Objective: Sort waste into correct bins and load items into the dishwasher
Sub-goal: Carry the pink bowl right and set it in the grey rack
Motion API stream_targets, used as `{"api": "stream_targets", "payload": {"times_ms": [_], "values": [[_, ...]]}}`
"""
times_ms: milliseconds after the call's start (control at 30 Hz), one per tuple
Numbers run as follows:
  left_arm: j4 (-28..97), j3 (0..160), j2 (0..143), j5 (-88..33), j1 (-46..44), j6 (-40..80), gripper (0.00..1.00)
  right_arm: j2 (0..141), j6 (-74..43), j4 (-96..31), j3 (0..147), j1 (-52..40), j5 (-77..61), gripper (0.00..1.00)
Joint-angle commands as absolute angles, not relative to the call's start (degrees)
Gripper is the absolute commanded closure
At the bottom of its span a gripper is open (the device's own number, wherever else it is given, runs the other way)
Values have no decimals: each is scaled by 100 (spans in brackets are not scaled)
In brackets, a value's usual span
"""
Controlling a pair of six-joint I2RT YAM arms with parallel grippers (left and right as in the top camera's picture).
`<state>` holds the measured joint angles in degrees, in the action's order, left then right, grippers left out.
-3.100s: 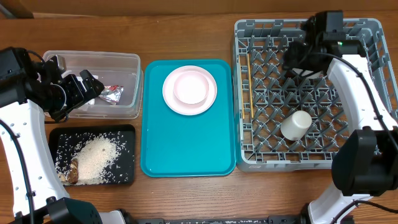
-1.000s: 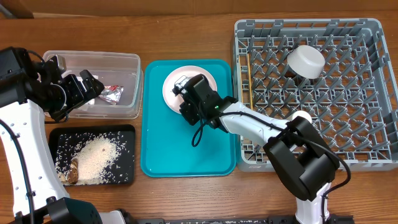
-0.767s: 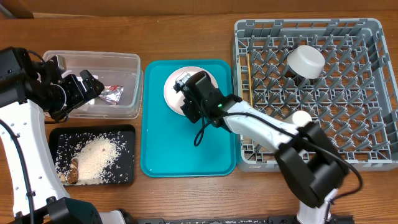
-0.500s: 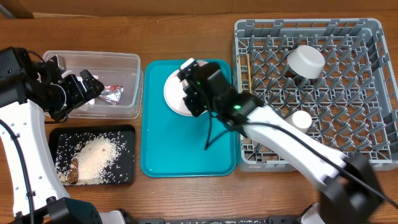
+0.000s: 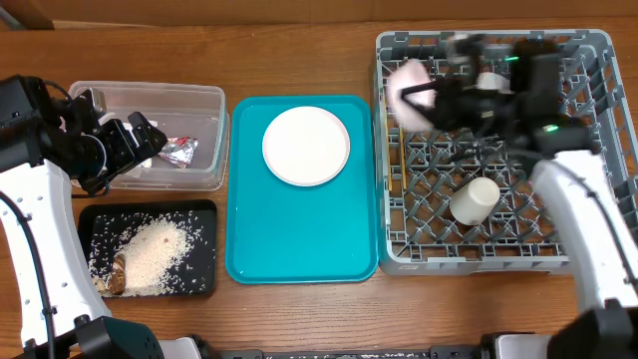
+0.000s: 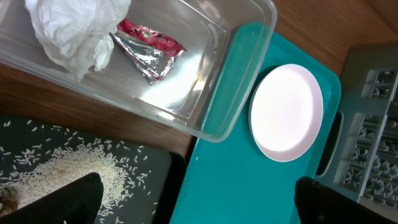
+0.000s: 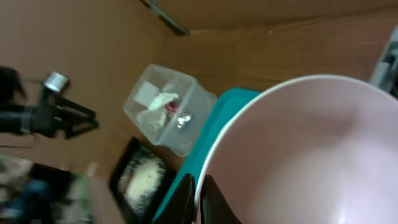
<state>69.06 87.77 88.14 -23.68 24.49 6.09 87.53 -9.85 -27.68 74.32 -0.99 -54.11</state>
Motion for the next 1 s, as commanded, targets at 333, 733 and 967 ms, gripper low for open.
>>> {"api": "stream_targets", "payload": {"times_ms": [333, 733, 967], "values": [[6895, 8877, 8768, -2335, 2436, 687, 0, 10388, -1024, -3157, 7236, 1074, -8991, 96], [6895, 8877, 8768, -2335, 2436, 687, 0, 10481, -854, -4071, 7231, 1109, -6866, 96], [6895, 8877, 8768, -2335, 2436, 685, 0, 10481, -856, -4125, 7231, 1341, -6571, 95]]}}
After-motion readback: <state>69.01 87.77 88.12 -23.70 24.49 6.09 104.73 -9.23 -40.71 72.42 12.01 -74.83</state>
